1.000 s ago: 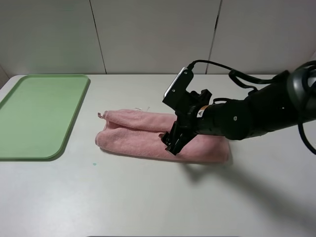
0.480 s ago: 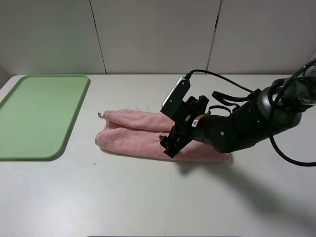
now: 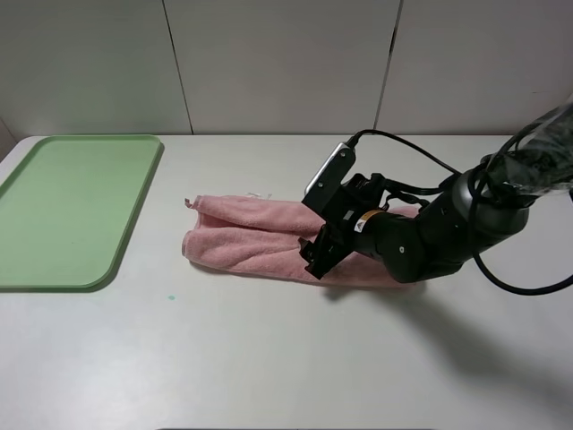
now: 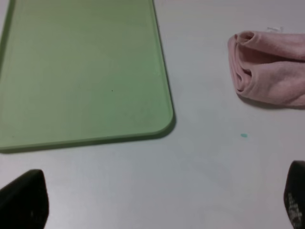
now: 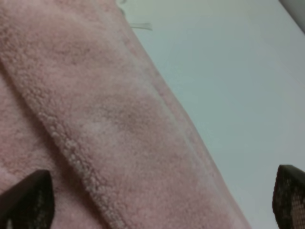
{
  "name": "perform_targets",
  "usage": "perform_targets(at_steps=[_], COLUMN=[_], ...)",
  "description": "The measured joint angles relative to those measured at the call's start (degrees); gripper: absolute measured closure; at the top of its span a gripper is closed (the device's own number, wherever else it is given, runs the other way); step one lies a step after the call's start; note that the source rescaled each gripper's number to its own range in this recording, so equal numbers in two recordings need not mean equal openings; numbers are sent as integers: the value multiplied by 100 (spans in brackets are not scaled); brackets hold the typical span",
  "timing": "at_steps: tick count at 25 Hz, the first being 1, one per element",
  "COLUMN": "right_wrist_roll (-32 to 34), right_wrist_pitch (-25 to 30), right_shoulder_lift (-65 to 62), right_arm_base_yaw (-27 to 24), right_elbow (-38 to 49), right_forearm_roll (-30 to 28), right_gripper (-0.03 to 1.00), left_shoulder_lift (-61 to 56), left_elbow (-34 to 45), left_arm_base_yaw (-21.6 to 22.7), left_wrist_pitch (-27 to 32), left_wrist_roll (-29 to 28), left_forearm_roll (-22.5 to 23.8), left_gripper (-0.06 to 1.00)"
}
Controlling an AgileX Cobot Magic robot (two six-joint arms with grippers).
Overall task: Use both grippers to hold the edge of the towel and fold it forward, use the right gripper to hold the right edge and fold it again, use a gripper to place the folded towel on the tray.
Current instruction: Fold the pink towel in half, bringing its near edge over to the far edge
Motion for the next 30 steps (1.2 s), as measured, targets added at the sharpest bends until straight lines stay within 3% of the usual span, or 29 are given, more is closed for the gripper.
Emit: perform_targets(at_steps=[15, 25, 30], right_wrist_roll=[-17, -17, -237], right_wrist_pitch=[-378, -1066, -1671], right_shoulder_lift=[11, 11, 17], right_arm_base_yaw=[-28, -256, -484], right_elbow=[0, 0, 0], right_forearm_roll=[-7, -164, -285], right_gripper=[-3, -3, -3], left_shoulder_lift=[0, 0, 0], left_elbow=[0, 0, 0], left_arm_base_yaw=[0, 0, 0], left_wrist_pitch=[0, 0, 0], left_wrist_roll=[0, 0, 0], left_forearm_roll=[0, 0, 0], left_gripper=[-6, -6, -6])
